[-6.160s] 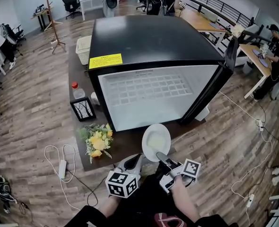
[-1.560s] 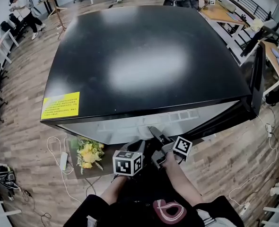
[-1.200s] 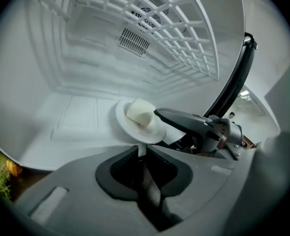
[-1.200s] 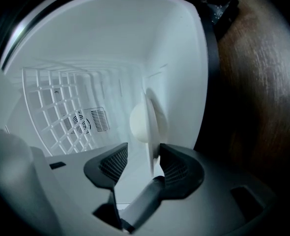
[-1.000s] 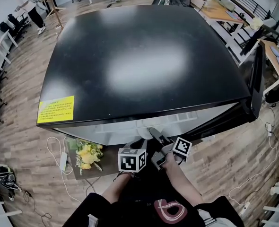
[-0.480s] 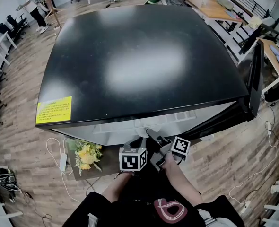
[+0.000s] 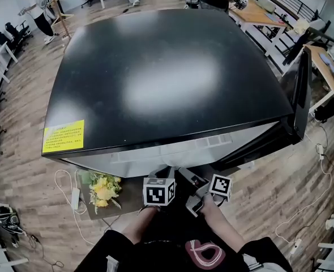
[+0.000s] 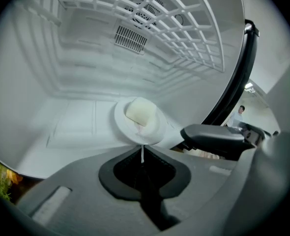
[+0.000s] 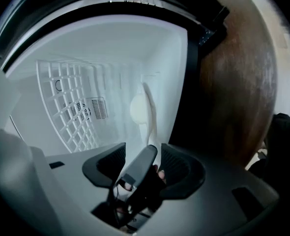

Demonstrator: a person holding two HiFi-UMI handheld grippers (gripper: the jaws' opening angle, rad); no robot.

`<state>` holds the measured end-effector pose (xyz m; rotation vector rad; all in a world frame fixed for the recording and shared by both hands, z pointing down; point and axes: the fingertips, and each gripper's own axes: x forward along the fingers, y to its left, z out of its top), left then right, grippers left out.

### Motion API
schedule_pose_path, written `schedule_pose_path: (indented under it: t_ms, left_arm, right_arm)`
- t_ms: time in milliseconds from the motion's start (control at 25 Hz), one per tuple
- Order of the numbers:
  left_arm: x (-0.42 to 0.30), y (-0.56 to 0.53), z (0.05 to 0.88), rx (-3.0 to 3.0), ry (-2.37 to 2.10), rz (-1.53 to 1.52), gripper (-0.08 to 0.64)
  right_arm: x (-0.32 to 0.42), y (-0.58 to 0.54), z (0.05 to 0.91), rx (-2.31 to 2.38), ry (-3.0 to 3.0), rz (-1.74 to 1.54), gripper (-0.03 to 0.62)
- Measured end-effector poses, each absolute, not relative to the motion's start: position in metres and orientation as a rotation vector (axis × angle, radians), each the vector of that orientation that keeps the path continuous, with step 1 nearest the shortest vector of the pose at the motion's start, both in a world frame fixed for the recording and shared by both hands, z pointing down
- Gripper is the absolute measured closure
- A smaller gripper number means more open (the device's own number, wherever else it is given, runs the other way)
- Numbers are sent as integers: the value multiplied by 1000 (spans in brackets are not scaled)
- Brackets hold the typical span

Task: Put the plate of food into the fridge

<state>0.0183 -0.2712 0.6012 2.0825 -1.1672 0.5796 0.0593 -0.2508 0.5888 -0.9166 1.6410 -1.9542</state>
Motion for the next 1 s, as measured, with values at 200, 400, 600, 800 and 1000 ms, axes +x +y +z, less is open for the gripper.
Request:
schedule_pose_path:
  t_ms: [200, 400, 600, 800, 1000]
  left_arm:
    - [18, -275, 603, 2078, -1180, 582, 538]
    - [14, -278, 606, 2059, -1185, 564, 538]
    - [12, -278, 606, 2058, -1198, 564, 543]
    - [10, -279, 605, 2038, -1205, 538, 543]
    - [10, -280, 605, 2039, -1213, 526, 543]
  right_arm:
    - [86, -240, 591, -1014, 1683, -1897, 375]
    - [102, -231, 585, -1188, 1857, -1775, 423]
    - [118, -222, 584, -1305, 1860, -1687, 446]
    - [136, -221, 572, -1526, 1957, -1490, 508]
    - [127, -224, 565, -1634, 2106, -1349, 525]
